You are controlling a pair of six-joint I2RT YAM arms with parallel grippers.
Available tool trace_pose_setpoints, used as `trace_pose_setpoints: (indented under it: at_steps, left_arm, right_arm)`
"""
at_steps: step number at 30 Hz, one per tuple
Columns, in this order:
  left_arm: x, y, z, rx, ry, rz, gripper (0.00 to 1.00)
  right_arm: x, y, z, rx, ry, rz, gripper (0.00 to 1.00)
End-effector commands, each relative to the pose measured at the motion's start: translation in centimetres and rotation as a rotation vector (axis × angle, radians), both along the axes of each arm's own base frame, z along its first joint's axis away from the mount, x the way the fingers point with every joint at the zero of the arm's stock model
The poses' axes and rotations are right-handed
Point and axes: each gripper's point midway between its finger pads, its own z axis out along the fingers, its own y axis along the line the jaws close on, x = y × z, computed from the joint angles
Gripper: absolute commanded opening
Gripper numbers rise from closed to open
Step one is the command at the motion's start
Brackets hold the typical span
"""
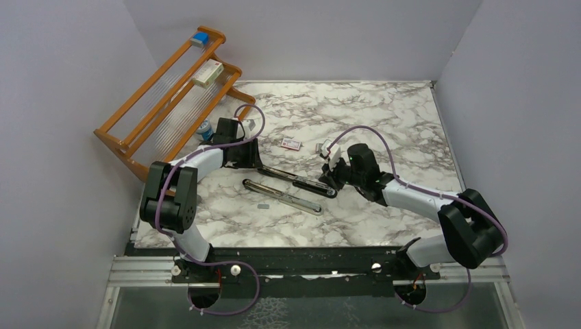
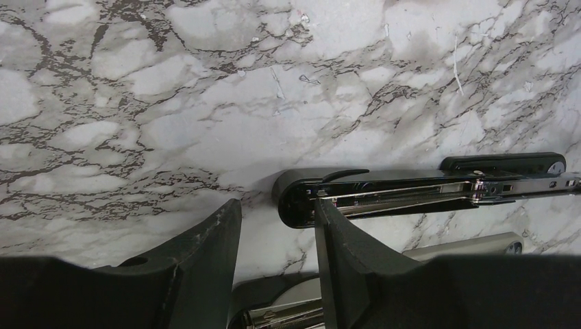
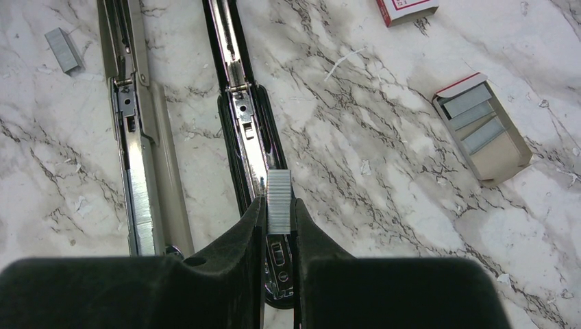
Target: Load the staples into the stapler
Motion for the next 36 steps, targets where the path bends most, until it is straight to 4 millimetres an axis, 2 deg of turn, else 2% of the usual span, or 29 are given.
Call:
trace_pose_setpoints:
  at_steps: [1, 11, 13, 19, 23, 36]
  left_arm:
    - [0.5, -0.2, 0.2, -0.005, -0.007, -0.017, 0.45]
    - [0.6, -0.4, 0.5, -0.016, -0.010, -0.020, 0.40]
    - [0.4, -0.4, -0.5, -0.013, 0.017, -0.022, 0.39]
    - [0.5, -0.4, -0.4, -0.011, 0.015, -0.020, 0.39]
    - [0.5, -0.4, -0.4, -0.009, 0.014, -0.020, 0.39]
    - [0.5, -0.1, -0.7, 0.005, 0.019, -0.018, 0.39]
  right_arm:
    - [0.9, 0.4, 1.8, 0.031, -0.056, -0.009, 0.01]
    - [1.2, 0.8, 0.7, 0.003, -0.080, 0.037, 0.01]
    - [1.1, 1.2, 0.5, -0.004, -0.083, 0.075, 0.01]
    - [0.2, 1.8, 0.3, 0.006, -0.093, 0.162, 0.01]
    - [0.2, 1.8, 0.7, 0.011, -0.107, 0.155, 0.01]
    - [0.2, 1.8, -0.2, -0.004, -0.074, 0.157, 0.01]
